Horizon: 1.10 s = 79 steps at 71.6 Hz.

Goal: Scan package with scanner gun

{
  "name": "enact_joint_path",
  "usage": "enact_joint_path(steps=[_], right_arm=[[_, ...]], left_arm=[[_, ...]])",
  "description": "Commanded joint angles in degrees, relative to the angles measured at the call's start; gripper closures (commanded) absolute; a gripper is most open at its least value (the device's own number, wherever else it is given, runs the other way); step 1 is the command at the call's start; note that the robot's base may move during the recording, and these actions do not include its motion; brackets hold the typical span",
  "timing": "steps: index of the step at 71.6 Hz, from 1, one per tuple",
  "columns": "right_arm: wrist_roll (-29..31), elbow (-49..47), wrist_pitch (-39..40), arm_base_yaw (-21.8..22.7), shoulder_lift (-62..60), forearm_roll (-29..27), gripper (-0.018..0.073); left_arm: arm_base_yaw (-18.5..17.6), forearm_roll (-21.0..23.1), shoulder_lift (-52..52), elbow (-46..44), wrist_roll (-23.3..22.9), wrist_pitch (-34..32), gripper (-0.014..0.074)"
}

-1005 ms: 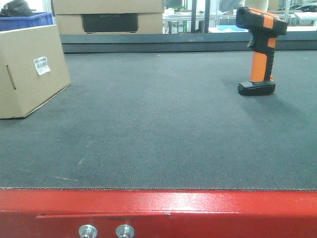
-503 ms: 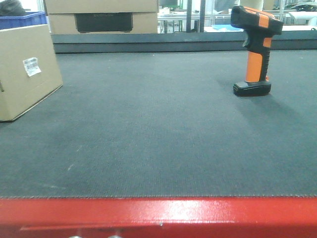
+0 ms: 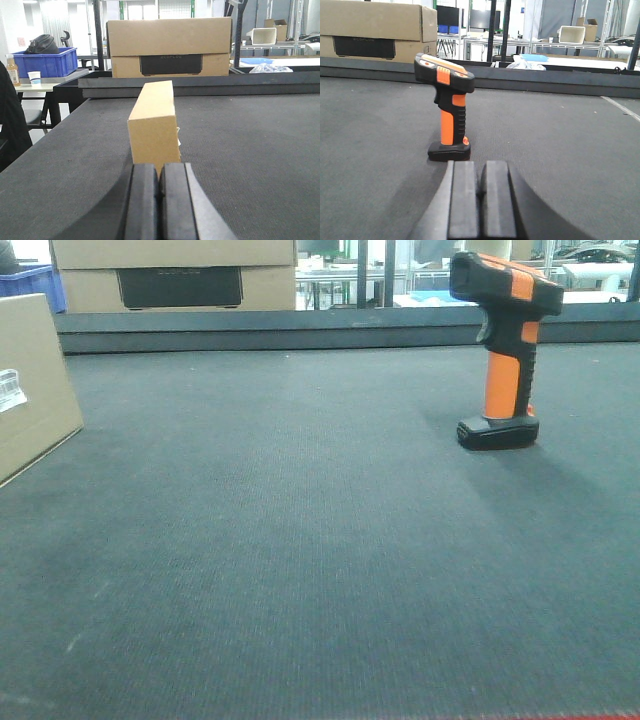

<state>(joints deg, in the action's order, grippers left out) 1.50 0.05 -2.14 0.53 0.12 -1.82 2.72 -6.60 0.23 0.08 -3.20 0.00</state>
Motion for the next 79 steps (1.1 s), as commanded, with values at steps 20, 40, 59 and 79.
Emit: enact_joint_path(steps=[20, 40, 59, 79], right_arm=[[-0.22, -0.05, 1.09, 0.12, -0.12, 0.31, 0.0722], [-0.22, -0.05, 1.09, 0.12, -0.12, 0.31, 0.0722], [-0.22, -0.05, 1.09, 0.12, -0.12, 0.31, 0.0722], [-0.22, -0.05, 1.09, 0.12, -0.12, 0.31, 0.0722]], left_arm=[[-0.01, 0.06, -0.23, -0.08, 0.02, -0.97, 0.0708], [-0.01, 0.06, -0.23, -0.08, 0.02, -0.97, 0.0708], [-0.01, 0.06, -0.23, -0.08, 0.02, -1.59, 0.0708], [-0.01, 0.06, -0.23, -1.59, 0.02, 0.42, 0.0708]])
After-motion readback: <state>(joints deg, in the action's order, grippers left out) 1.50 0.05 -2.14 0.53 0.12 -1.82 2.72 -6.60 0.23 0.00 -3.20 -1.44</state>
